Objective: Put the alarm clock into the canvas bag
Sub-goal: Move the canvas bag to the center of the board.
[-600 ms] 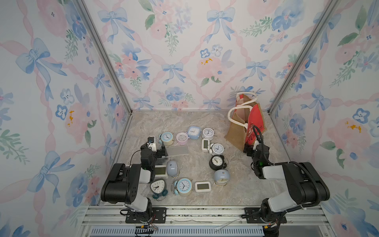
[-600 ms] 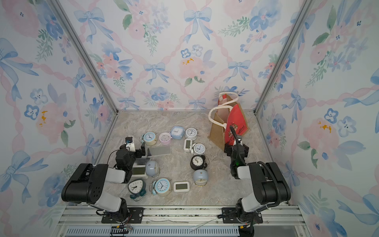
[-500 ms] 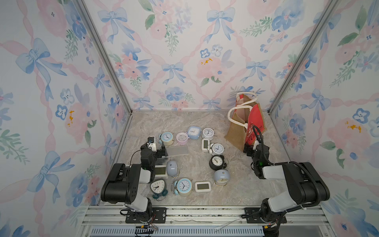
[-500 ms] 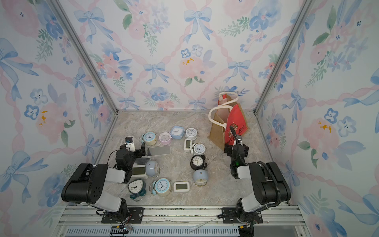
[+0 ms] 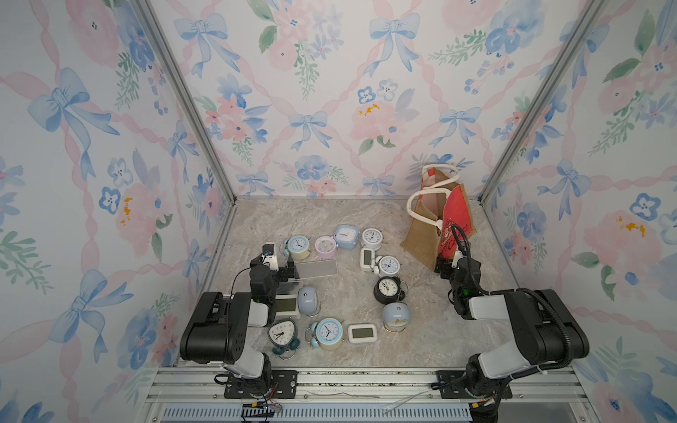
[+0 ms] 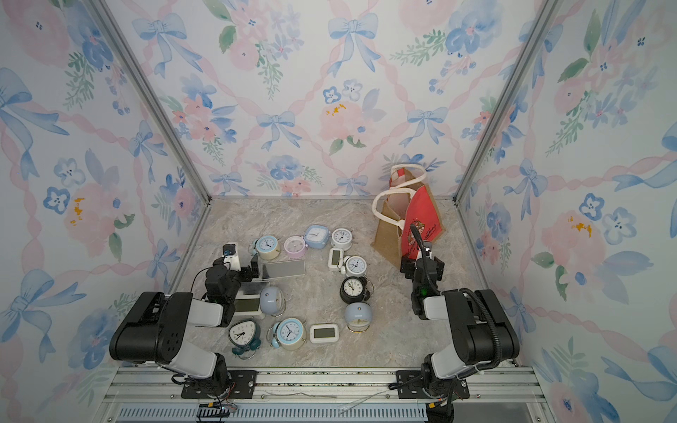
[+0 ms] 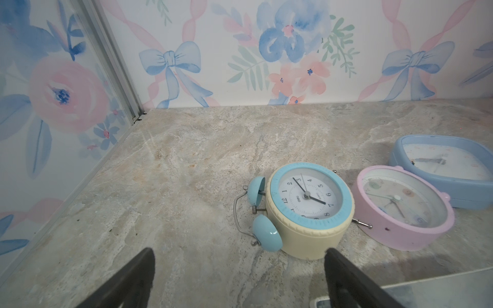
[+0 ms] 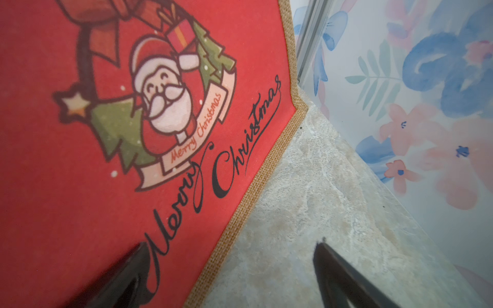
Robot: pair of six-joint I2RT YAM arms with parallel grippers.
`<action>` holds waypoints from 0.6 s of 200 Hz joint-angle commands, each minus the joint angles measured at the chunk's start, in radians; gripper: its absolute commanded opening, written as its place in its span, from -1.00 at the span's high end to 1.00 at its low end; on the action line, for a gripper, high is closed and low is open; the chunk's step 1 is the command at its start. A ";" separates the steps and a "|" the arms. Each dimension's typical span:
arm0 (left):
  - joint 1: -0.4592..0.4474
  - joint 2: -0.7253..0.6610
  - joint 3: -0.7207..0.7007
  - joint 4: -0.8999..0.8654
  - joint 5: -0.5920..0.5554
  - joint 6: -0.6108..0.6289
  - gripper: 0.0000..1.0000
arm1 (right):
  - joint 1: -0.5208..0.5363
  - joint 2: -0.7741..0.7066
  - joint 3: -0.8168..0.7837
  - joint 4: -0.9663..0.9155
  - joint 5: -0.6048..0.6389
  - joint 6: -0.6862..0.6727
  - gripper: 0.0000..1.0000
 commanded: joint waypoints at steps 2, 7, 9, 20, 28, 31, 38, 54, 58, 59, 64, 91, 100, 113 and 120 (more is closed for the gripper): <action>0.005 0.010 -0.006 0.021 0.015 -0.003 -0.96 | 0.001 0.002 0.019 0.016 -0.009 -0.016 -0.93; 0.006 0.009 -0.005 0.021 0.014 -0.003 -0.96 | 0.002 0.002 0.020 0.016 -0.009 -0.016 -0.93; 0.006 0.010 -0.005 0.021 0.014 -0.002 -0.96 | 0.002 0.002 0.019 0.016 -0.009 -0.016 -0.93; 0.006 0.010 -0.005 0.021 0.015 -0.003 -0.96 | 0.001 0.001 0.019 0.016 -0.009 -0.015 -0.93; 0.006 0.010 -0.005 0.021 0.014 -0.003 -0.96 | 0.001 0.001 0.019 0.016 -0.009 -0.015 -0.93; 0.005 0.009 -0.005 0.021 0.015 -0.003 -0.97 | 0.000 0.001 0.019 0.016 -0.009 -0.016 -0.93; 0.005 0.009 -0.006 0.020 0.015 -0.003 -0.96 | 0.001 0.002 0.019 0.016 -0.009 -0.016 -0.93; 0.006 0.010 -0.006 0.019 0.014 -0.002 -0.96 | 0.001 0.001 0.020 0.015 -0.009 -0.015 -0.93; 0.006 0.009 -0.006 0.020 0.014 -0.003 -0.96 | 0.001 0.002 0.020 0.014 -0.009 -0.016 -0.93; 0.006 0.009 -0.005 0.020 0.015 -0.003 -0.96 | 0.001 0.001 0.020 0.015 -0.008 -0.016 -0.93; 0.005 0.010 -0.006 0.019 0.014 -0.003 -0.96 | 0.001 0.001 0.020 0.014 -0.009 -0.016 -0.93; 0.004 0.009 -0.005 0.019 0.015 -0.001 -0.96 | 0.002 0.001 0.019 0.015 -0.009 -0.016 -0.93; 0.004 0.009 -0.007 0.021 0.014 -0.002 -0.96 | 0.002 0.001 0.019 0.017 -0.007 -0.016 -0.93; 0.001 0.004 0.006 -0.005 0.003 -0.001 -0.96 | 0.010 -0.002 0.017 0.020 0.018 -0.017 -0.93; -0.003 -0.001 0.013 -0.022 -0.005 0.002 -0.96 | 0.016 -0.010 0.018 0.015 0.029 -0.021 -0.93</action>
